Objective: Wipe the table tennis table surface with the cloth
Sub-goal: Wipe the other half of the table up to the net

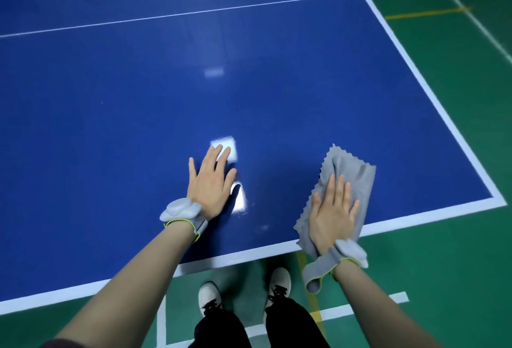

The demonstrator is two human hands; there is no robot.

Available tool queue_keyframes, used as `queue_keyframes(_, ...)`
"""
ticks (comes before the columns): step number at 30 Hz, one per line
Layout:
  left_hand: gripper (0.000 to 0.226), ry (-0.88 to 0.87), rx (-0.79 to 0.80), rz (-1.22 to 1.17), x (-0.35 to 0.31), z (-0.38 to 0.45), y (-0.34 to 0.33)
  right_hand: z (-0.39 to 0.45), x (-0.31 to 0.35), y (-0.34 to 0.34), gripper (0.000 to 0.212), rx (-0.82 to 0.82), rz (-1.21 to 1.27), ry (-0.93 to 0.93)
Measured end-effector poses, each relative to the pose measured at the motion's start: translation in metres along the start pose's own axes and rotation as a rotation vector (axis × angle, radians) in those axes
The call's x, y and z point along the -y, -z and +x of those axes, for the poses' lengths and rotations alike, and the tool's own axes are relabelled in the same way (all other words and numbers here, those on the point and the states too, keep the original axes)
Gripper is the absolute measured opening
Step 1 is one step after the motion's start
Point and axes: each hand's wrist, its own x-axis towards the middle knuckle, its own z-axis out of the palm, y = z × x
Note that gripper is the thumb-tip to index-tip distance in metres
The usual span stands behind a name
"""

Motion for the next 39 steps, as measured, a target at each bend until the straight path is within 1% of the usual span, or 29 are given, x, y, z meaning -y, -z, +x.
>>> queue_keyframes(5, 0.051, 0.005, -0.008, 0.011, 0.046, -0.009, 0.019, -0.029, 0.059, -0.021, 0.066, 0.009, -0.023, 0.049)
queue_keyframes(9, 0.051, 0.07, -0.003, 0.023, 0.111, -0.032, 0.031, -0.046, 0.129, -0.04, 0.068, 0.007, 0.01, 0.147)
queue_keyframes(12, 0.051, 0.174, -0.041, -0.016, 0.162, -0.054, 0.043, -0.065, 0.208, -0.063, 0.069, 0.039, 0.076, 0.265)
queue_keyframes(15, 0.049, 0.232, -0.095, -0.05, 0.207, -0.075, 0.055, -0.092, 0.292, -0.089, 0.064, 0.075, 0.096, 0.411)
queue_keyframes(18, 0.048, 0.285, -0.147, -0.072, 0.234, -0.089, 0.063, -0.125, 0.342, -0.102, 0.062, 0.137, 0.057, 0.56)
queue_keyframes(20, 0.047, 0.391, -0.209, -0.13, 0.252, -0.102, 0.062, -0.152, 0.356, -0.109, 0.061, 0.205, 0.01, 0.679)
queue_keyframes(22, 0.046, 0.507, -0.286, -0.208, 0.259, -0.112, 0.055, -0.167, 0.347, -0.113, 0.06, 0.252, -0.011, 0.796)
queue_keyframes(23, 0.046, 0.54, -0.306, -0.231, 0.258, -0.114, 0.052, -0.17, 0.339, -0.111, 0.059, 0.251, -0.023, 0.845)
queue_keyframes(26, 0.046, 0.52, -0.3, -0.261, 0.236, -0.114, 0.045, -0.174, 0.304, -0.099, 0.06, 0.275, -0.064, 0.98)
queue_keyframes(27, 0.047, 0.495, -0.288, -0.242, 0.225, -0.11, 0.043, -0.173, 0.292, -0.096, 0.06, 0.277, -0.065, 0.988)
queue_keyframes(30, 0.047, 0.4, -0.244, -0.167, 0.205, -0.101, 0.039, -0.17, 0.258, -0.088, 0.055, 0.282, -0.082, 0.983)
queue_keyframes(33, 0.048, 0.317, -0.217, -0.137, 0.172, -0.087, 0.038, -0.142, 0.206, -0.069, 0.053, 0.262, -0.087, 0.96)
queue_keyframes(34, 0.048, 0.287, -0.211, -0.125, 0.159, -0.083, 0.037, -0.129, 0.184, -0.063, 0.054, 0.239, -0.094, 0.936)
queue_keyframes(36, 0.048, 0.246, -0.197, -0.107, 0.143, -0.075, 0.035, -0.102, 0.144, -0.048, 0.057, 0.251, -0.137, 0.87)
queue_keyframes(39, 0.049, 0.243, -0.176, -0.076, 0.12, -0.07, 0.026, -0.057, 0.087, -0.026, 0.062, 0.238, -0.132, 0.744)
